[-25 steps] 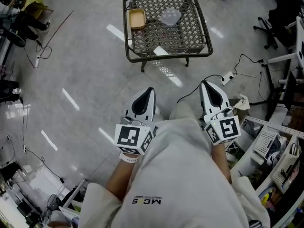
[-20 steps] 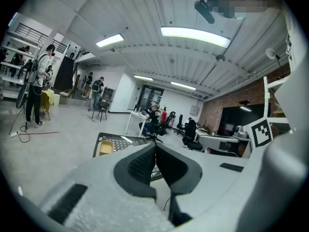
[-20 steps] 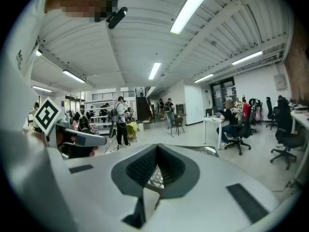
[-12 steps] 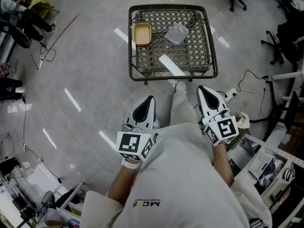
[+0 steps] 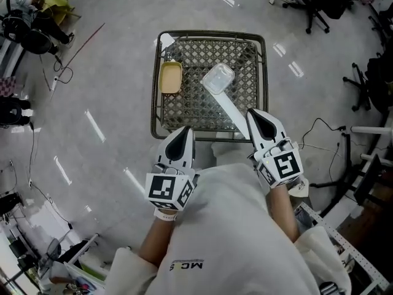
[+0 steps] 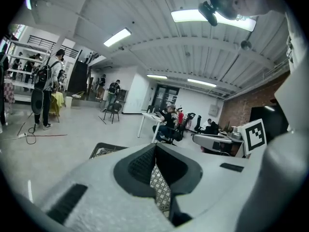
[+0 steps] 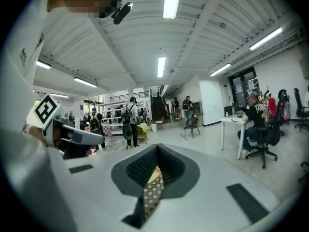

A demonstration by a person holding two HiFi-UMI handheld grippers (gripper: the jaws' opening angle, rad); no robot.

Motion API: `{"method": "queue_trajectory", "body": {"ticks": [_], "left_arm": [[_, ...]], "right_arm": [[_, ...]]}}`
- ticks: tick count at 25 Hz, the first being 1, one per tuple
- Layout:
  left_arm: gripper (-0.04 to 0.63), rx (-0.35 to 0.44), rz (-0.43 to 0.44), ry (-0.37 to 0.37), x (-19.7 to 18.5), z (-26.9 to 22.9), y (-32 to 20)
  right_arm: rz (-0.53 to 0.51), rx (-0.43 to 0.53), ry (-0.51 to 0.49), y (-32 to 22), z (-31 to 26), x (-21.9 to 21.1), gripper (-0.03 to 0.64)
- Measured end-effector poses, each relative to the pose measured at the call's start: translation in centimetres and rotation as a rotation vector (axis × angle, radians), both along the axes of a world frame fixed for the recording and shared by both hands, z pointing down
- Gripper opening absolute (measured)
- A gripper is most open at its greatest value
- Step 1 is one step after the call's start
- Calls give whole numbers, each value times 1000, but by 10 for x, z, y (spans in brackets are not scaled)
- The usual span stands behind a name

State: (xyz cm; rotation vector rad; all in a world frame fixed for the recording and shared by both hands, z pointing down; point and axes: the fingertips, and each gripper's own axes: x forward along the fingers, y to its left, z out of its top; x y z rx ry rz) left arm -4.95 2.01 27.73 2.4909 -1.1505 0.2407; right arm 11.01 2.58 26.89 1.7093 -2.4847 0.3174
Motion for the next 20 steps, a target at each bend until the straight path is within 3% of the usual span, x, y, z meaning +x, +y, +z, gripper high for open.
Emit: {"method": "queue_trajectory", "body": {"ticks": [7,14,20], "left_arm": [[26,4,-32,-42,59,-10,-49],[26,-32,-112,-52,58,-1,-82],[26,-43,-128,-53,61,1,-86]], "right_arm": [[-95,-22,-19,-68,10,50,17],[-134,-67,-56,-106,29,51,15],[-170,-84,-38,-110,35,53,17]]}}
